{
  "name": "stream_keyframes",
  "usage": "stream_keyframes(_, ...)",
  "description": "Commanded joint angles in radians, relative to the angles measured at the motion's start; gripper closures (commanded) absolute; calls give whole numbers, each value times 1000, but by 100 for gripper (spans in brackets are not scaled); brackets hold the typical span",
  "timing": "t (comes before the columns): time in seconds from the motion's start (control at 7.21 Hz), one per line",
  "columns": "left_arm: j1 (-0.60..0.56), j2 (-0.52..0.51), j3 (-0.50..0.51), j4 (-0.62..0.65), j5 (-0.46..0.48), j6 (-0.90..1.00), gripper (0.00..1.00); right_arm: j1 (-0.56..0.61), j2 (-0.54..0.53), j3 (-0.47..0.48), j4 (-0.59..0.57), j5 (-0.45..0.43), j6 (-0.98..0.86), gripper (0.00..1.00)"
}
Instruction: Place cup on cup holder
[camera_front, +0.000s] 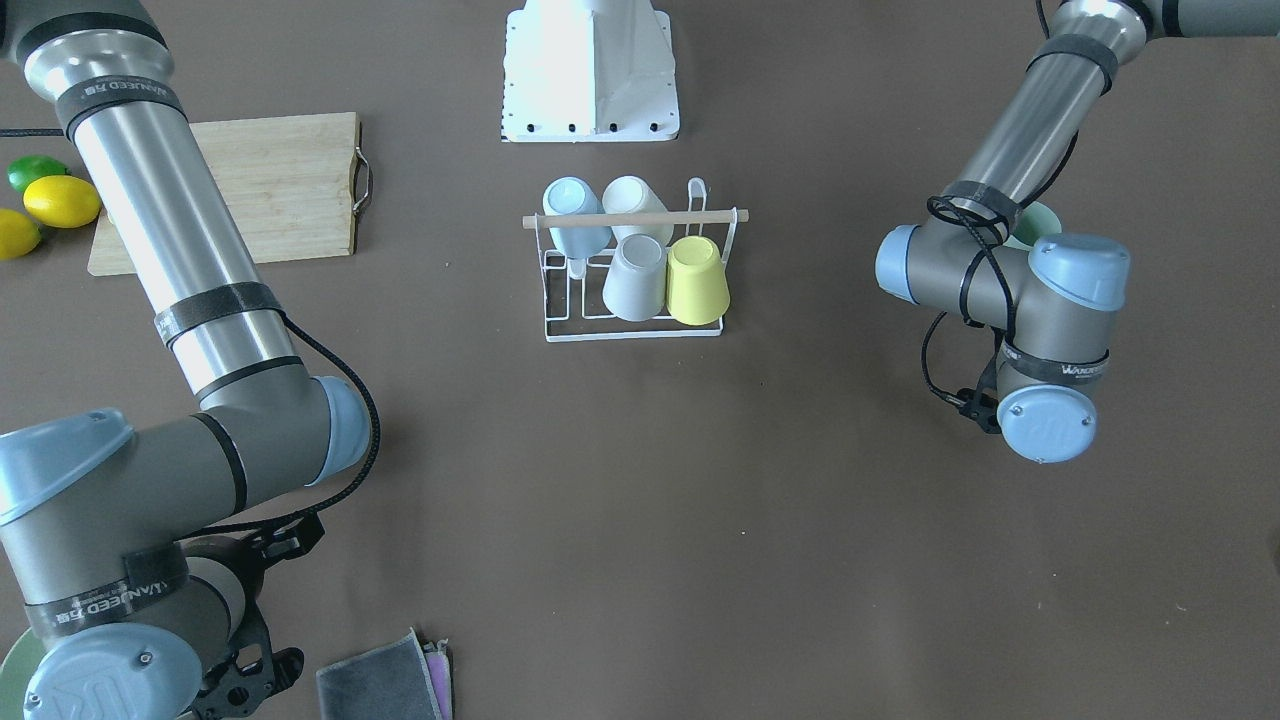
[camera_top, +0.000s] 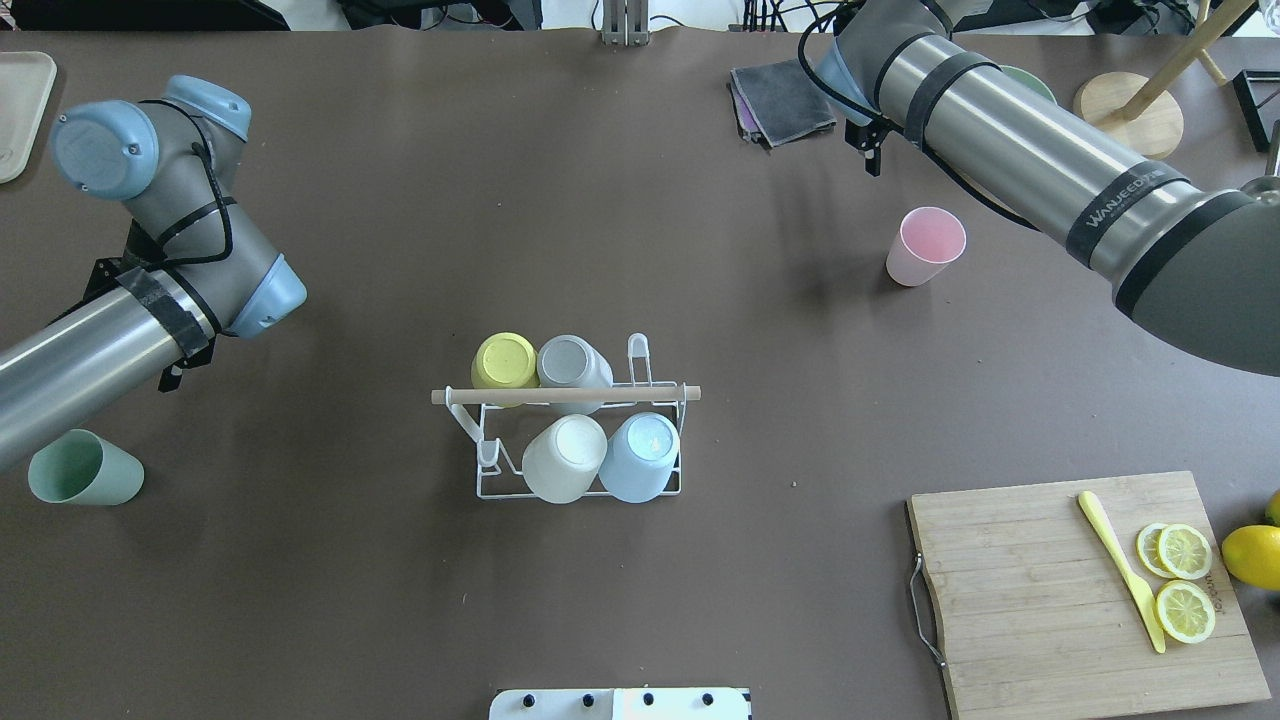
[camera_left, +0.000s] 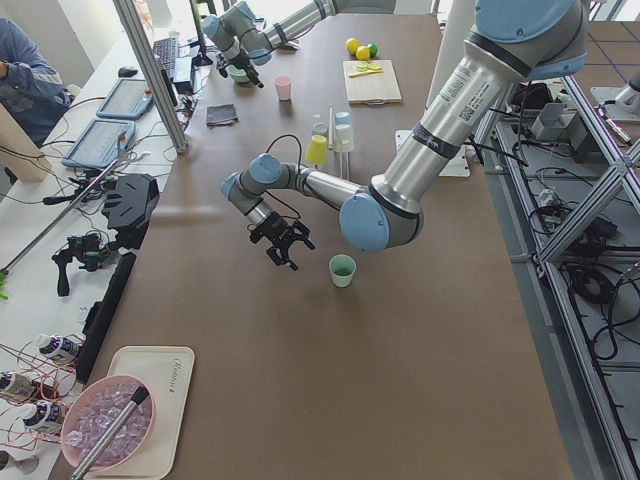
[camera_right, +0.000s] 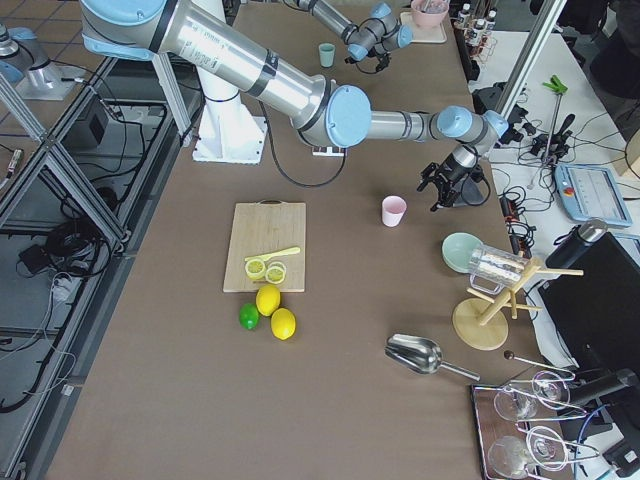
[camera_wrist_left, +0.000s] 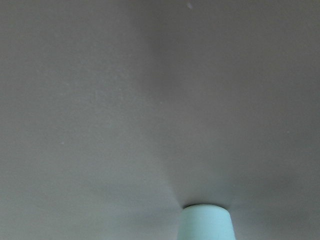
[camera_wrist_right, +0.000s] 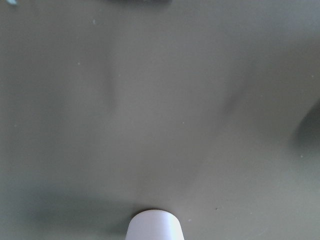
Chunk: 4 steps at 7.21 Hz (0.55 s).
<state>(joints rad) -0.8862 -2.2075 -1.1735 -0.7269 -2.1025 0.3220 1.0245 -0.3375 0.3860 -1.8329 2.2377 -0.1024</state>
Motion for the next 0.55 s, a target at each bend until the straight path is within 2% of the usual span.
stream_keyframes(0.0, 18, 3, 0, 52, 19, 41, 3, -24, 43, -70, -28, -35, -25, 0)
stream_keyframes(0.42, 38, 26, -3, 78, 47, 42, 3, -52, 61, -153, -19, -36, -49, 0)
